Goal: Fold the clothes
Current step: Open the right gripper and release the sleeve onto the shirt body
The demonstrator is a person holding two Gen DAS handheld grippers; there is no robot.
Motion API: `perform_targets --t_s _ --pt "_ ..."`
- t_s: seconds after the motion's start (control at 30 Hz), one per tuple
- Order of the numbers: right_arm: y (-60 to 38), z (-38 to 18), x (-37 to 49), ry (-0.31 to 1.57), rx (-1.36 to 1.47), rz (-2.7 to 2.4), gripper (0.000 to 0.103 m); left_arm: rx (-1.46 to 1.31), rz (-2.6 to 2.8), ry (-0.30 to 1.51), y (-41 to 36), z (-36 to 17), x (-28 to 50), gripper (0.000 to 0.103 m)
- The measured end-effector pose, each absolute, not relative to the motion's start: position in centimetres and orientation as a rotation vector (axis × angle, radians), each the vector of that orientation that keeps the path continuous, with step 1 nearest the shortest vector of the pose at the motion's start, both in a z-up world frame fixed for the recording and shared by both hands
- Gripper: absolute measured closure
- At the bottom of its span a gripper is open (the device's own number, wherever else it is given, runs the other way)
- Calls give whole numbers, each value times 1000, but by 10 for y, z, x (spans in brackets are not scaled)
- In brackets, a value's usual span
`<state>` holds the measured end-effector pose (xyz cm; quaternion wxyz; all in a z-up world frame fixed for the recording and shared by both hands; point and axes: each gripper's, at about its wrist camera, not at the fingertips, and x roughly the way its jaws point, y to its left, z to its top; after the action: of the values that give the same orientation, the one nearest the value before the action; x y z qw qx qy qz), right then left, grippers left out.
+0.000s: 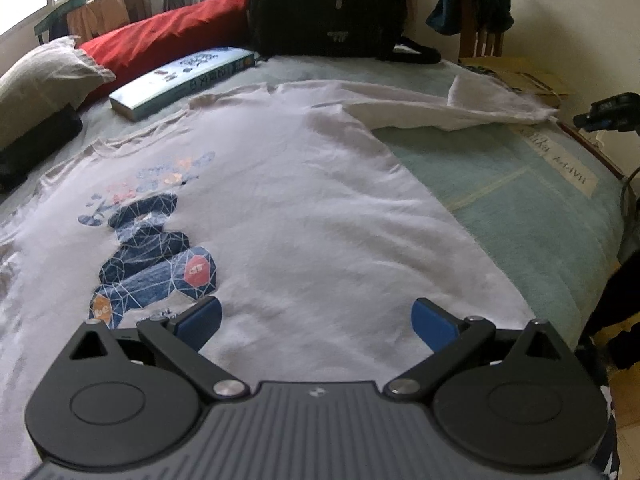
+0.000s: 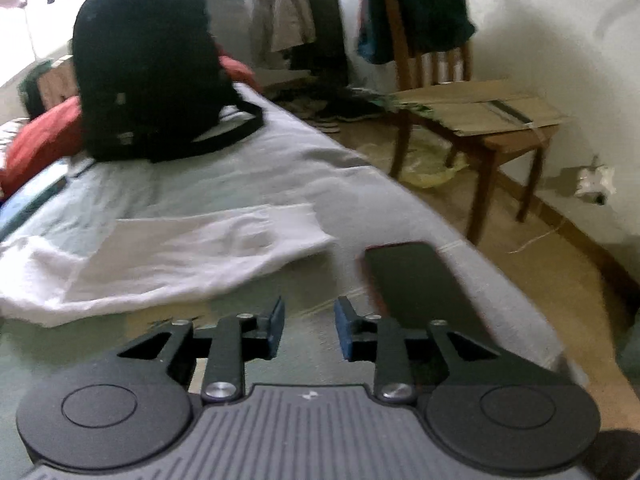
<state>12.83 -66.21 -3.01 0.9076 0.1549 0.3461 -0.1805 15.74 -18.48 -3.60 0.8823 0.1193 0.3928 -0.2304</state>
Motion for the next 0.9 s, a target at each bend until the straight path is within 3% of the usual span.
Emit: perform_targets --t_s 0.1,0.23,0.4,0.9 --pt "-645 -31 125 709 321 -326 67 247 -486 806 -186 -34 157 2" --pt "-618 -32 114 686 337 -305 55 254 -508 782 -190 -31 158 2" --pt "-581 -37 94 635 429 -234 51 258 -527 777 -197 -31 161 2" --pt "-547 -41 122 645 489 -77 46 234 -434 731 -183 -23 151 2"
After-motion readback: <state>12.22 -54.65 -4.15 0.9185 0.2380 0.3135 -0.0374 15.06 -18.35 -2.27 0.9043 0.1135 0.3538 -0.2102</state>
